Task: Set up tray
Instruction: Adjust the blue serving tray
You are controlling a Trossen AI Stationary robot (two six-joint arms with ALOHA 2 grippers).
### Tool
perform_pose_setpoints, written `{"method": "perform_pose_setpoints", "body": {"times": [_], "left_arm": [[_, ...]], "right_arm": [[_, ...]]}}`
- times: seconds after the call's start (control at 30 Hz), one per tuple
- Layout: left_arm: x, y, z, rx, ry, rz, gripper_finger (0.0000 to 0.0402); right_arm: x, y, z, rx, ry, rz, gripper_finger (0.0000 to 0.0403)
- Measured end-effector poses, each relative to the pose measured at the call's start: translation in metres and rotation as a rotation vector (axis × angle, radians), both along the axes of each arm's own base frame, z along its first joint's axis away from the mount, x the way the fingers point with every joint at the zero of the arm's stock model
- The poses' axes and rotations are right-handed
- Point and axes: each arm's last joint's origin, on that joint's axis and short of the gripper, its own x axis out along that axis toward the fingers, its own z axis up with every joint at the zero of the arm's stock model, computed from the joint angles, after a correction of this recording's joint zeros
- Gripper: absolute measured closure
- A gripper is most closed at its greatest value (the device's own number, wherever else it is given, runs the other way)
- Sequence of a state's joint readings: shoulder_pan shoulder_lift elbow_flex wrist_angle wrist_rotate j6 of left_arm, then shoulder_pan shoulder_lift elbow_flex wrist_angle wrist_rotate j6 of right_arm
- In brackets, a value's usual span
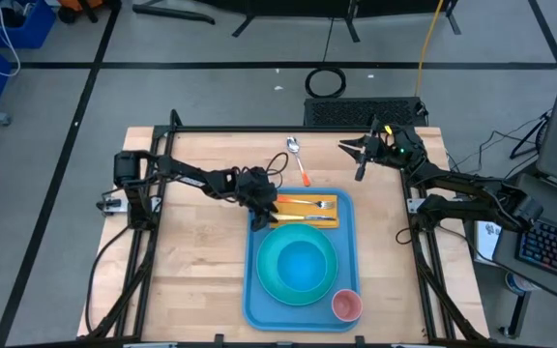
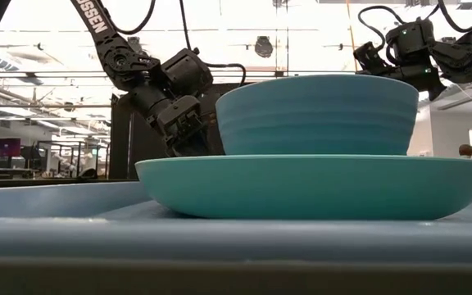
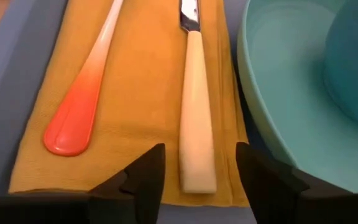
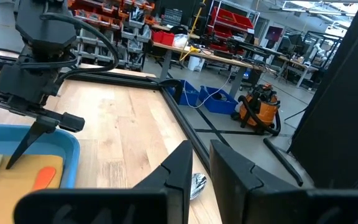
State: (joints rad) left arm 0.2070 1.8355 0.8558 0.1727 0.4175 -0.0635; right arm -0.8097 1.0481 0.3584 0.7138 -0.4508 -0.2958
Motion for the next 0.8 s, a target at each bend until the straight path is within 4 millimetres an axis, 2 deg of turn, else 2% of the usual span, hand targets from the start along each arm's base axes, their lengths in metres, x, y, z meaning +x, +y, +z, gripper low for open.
{"method": "perform_pose_setpoints", "body": {"times": [0.2,0.4,0.5,0.63,0.8], "left_arm": [[-0.003,0.002,0.004,-0.002,0.006,0.007,0.0217],[-0.006,0.002,0.028,0.009,-0.056,0.014,0.0238],[-0.008,0.007,0.045,0.036,-0.113,0.07,0.0246],[-0.008,0.019,0.063,0.08,-0.199,0.285,0.0253],[-0.011,0.044,0.068,0.015,-0.233,0.629,0.0262]], "right_arm": [[0.0,0.0,0.0,0.0,0.0,0.0,0.0358],[0.0,0.0,0.0,0.0,0.0,0.0,0.0358],[0.0,0.0,0.0,-0.001,0.0,0.0,0.0358],[0.0,0.0,0.0,-0.003,0.0,0.0,0.0358],[0.0,0.0,0.0,-0.006,-0.002,0.0,0.0358]]}}
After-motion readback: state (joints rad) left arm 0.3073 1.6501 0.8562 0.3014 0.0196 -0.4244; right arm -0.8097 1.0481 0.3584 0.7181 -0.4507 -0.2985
